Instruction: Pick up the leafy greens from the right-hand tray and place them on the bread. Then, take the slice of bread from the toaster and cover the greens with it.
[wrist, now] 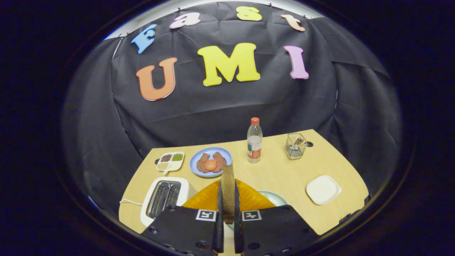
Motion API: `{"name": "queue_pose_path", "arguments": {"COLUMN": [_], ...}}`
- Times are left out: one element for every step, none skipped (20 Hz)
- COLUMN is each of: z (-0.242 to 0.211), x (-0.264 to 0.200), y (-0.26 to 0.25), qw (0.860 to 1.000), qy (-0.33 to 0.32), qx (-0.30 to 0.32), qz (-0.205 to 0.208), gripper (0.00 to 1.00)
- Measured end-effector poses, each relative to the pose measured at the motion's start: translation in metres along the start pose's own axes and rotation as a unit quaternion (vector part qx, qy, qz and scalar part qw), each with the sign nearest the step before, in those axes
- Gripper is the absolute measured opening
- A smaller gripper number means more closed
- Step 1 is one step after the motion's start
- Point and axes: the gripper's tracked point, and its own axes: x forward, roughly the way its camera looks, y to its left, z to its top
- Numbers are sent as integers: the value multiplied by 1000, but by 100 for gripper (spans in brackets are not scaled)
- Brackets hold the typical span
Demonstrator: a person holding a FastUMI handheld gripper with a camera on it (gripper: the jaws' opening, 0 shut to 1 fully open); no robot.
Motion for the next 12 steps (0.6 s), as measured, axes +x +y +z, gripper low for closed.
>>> {"name": "queue_pose_path", "arguments": {"z": [-9,-17,-25,-32,-40,-46,-52,-57,-61,-65,-69,-73], "x": [8,15,23,30,37,43,46,49,52,53,54,56], "y": [-2,-4,-5,-8,-14,-21,-26,-32,-36,-38,-40,-43], "qw": [1000,1000,999,999,999,998,997,996,995,993,992,992], "qy": [6,13,19,23,29,35,43,49,55,59,64,68], "qx": [8,15,24,30,36,46,58,72,84,97,104,103], "qz": [7,12,20,23,20,18,17,17,20,26,32,35], "gripper": [11,11,11,11,11,11,11,11,11,11,11,11]}}
